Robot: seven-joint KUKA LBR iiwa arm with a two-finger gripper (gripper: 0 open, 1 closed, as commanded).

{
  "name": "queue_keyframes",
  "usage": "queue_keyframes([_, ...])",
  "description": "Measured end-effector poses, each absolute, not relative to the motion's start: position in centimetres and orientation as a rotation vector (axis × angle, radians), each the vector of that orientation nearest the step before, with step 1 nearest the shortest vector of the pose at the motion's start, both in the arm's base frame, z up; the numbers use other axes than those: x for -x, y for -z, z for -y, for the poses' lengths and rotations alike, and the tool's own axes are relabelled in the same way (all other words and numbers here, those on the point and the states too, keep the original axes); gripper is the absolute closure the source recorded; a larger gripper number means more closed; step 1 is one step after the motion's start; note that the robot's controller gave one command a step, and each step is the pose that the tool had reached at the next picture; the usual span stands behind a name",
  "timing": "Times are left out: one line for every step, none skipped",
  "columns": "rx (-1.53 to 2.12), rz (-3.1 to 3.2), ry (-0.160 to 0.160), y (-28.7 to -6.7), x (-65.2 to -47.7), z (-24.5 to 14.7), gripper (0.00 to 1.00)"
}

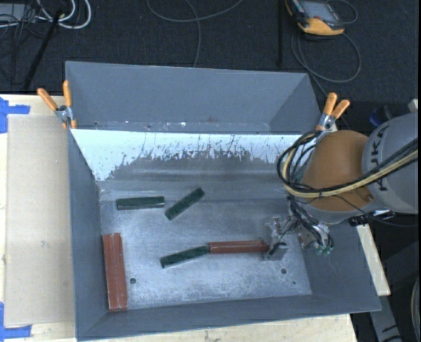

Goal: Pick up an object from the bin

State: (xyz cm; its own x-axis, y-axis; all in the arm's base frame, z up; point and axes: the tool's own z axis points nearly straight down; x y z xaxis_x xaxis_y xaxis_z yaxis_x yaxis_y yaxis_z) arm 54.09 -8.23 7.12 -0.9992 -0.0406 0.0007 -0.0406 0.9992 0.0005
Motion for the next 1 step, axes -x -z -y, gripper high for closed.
queue_keyframes([-0.29, 3.138, -0.001, -22.59, -56.88, 4.05, 1.0])
